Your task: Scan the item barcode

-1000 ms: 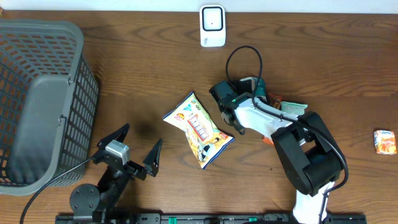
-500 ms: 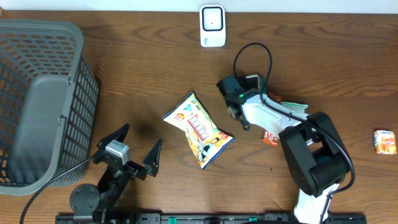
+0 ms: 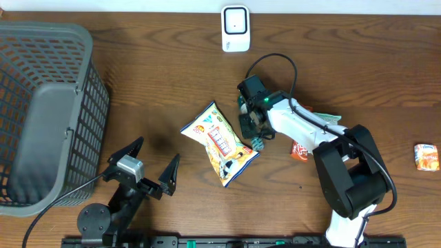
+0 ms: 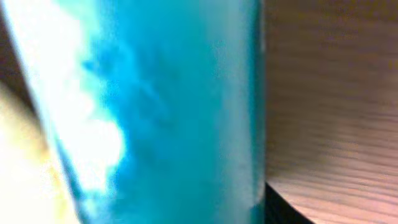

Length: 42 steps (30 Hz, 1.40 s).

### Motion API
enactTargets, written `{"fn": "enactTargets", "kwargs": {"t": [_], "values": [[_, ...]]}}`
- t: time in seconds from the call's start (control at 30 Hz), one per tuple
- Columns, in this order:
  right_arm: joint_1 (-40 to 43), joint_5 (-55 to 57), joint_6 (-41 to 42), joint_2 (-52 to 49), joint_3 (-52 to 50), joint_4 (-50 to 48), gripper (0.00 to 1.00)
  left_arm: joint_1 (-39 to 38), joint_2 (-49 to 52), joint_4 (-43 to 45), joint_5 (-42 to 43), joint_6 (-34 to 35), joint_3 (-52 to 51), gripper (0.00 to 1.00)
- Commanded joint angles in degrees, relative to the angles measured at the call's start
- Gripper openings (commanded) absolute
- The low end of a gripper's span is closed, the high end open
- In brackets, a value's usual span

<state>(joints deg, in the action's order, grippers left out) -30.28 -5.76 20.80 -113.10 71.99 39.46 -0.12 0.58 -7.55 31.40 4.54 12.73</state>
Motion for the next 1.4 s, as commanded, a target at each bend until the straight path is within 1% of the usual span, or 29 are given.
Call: {"fn": "enactTargets", "kwargs": {"t": [0.0,0.17,0.3,0.4,0.43,0.6,0.8,0.87,1.2,1.3,1.33,1.37], "values": [[-0.5,-11.54,-1.38,-4.39,-1.36,2.86,0.27,-0.22,-0.35,0.04,0.57,0.31,0.11,0.98],[-0.52,-11.54,-1.38,-0.55,0.11,5.01,0.27,-0.22,-0.35,0.04,0.57,0.31,0.11,0.98],[-0.5,-10.16,-1.84,3.63,0.11,5.11,0.33,-0.22,-0.35,0.04,0.57,0.31,0.11,0.98],[-0.5,-4.33,-1.79,5.53,0.11,5.35,0.44,-0.22,-0.35,0.04,0.57,0.28,0.11,0.98],[-0.5,-2.32,-1.79,5.81,0.11,5.42,0.45,-0.22,-0.35,0.07,0.57,0.28,0.11,0.98],[-0.5,9.7,-1.53,5.97,0.11,4.92,0.59,-0.22,-0.35,0.04,0.57,0.28,0.11,0.98],[-0.57,10.1,-1.55,5.97,0.11,1.84,0.62,-0.22,-0.35,0.04,0.57,0.28,0.11,0.98],[-0.59,10.1,-1.55,5.97,0.11,1.55,0.65,-0.22,-0.35,0.04,0.57,0.28,0.11,0.98],[-0.57,10.08,-0.87,5.97,0.11,0.35,0.69,-0.22,-0.35,0.04,0.57,0.28,0.11,0.98],[-0.44,10.1,4.83,5.97,0.11,0.39,0.7,-0.22,-0.35,0.04,0.57,0.31,0.11,0.98],[-0.15,10.08,8.46,5.97,0.11,0.44,0.7,-0.22,-0.35,0.07,0.57,0.28,0.11,0.98],[0.0,10.03,10.29,5.97,0.11,0.5,0.7,-0.22,-0.35,0.04,0.57,0.28,0.11,0.98]]}}
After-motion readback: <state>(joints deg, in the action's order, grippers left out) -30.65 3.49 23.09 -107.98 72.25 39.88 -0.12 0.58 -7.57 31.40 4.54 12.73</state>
